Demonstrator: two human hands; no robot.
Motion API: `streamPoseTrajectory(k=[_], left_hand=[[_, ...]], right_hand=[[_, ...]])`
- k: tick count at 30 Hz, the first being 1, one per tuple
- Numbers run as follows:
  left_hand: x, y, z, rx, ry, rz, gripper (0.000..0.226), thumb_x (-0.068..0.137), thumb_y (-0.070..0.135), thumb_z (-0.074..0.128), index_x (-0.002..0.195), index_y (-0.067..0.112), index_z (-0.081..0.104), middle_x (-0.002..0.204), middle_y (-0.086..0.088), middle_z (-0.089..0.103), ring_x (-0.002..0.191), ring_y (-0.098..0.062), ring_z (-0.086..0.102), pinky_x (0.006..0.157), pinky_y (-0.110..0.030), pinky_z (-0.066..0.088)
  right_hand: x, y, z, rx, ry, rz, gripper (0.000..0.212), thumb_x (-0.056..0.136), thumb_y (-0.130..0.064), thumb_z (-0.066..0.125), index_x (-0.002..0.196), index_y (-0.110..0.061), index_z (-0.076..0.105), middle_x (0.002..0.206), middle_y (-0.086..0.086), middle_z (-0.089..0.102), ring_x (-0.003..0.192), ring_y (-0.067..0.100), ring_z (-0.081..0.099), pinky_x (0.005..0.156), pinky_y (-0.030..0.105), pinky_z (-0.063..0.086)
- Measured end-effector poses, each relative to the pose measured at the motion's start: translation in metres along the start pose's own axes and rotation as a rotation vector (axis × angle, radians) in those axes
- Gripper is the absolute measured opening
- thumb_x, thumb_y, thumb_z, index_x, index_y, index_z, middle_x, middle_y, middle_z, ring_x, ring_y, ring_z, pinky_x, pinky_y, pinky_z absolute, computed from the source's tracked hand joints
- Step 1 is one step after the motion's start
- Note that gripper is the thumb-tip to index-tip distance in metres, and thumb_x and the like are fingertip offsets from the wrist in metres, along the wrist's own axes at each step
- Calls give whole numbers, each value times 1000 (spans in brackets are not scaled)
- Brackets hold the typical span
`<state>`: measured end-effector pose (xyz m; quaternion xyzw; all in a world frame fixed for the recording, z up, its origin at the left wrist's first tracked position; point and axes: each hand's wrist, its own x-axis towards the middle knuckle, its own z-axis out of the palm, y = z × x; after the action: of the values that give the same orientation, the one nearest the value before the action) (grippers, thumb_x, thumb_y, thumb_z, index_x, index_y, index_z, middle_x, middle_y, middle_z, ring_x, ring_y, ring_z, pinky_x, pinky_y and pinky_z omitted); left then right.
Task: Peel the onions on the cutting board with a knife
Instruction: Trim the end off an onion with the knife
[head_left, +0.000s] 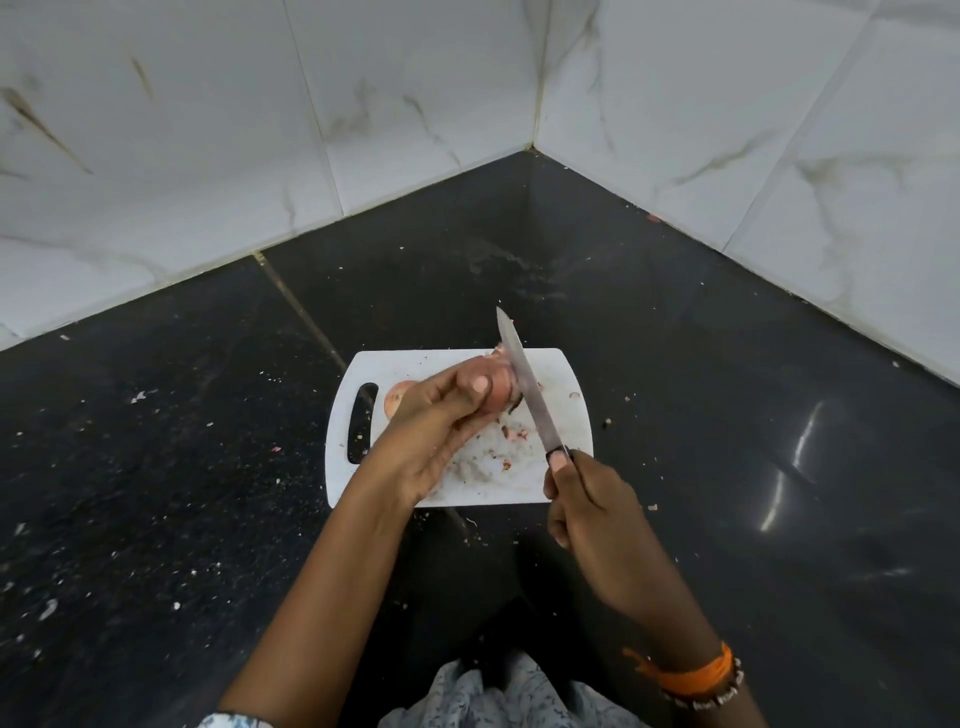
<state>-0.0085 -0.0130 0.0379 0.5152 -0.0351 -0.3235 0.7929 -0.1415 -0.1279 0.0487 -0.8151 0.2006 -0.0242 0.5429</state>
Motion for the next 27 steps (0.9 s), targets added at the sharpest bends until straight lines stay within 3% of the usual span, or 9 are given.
streamPoseTrajectory(k=[2,7,11,14,18,20,24,27], left_hand=[[-2,3,-6,105,-46,63,45,77,17,65,120,6,60,115,-12,67,111,-20,63,90,-28,53],[-4,8,-15,206,-34,118,43,73,18,67,116,14,60,111,-4,69,111,-18,62,91,-28,52],[-2,0,3,-130,57,-67,34,88,19,56,113,-5,60,104,-19,68,100,-25,68,79,-28,57],[2,-2,12,-435,112,-221,30,95,22,49,106,-4,61,110,-23,64,111,-34,61,89,-41,53],[3,2,5,-486,114,-230,33,93,21,51,114,-4,56,123,-27,58,117,-40,56,84,-44,55],[2,0,5,-505,126,-259,39,92,23,52,121,-4,53,125,-26,57,115,-39,57,86,-45,55],[3,-4,5,-451,155,-266,40,92,28,54,111,-6,55,99,-26,69,93,-34,67,84,-45,51],[3,-5,4,-419,189,-280,43,89,34,58,107,-5,56,100,-25,68,93,-30,68,76,-37,54]], right_hand=[[2,-2,-8,-5,-39,40,37,100,-32,33,73,-12,48,53,0,45,47,11,39,51,30,35],[3,-7,-8,-49,-69,33,36,100,-31,34,73,-14,50,53,-1,48,46,10,41,53,32,38],[2,-6,19,-27,76,-78,31,99,-34,32,75,-20,44,57,-2,45,47,9,37,50,32,35],[4,7,40,-78,98,-118,26,101,-35,29,84,-21,43,61,-4,42,50,8,37,51,30,33],[2,26,48,-191,87,-148,27,101,-37,28,91,-17,45,62,-9,41,52,7,37,54,31,33],[-3,28,46,-50,70,-136,33,97,-43,30,87,-15,46,58,-10,38,51,8,34,53,32,32],[2,26,37,176,219,-79,34,99,-37,33,80,-14,49,54,-7,38,49,7,33,45,23,30],[22,31,27,-40,247,-32,23,100,-31,35,92,-16,51,67,-3,50,59,9,44,53,27,37]])
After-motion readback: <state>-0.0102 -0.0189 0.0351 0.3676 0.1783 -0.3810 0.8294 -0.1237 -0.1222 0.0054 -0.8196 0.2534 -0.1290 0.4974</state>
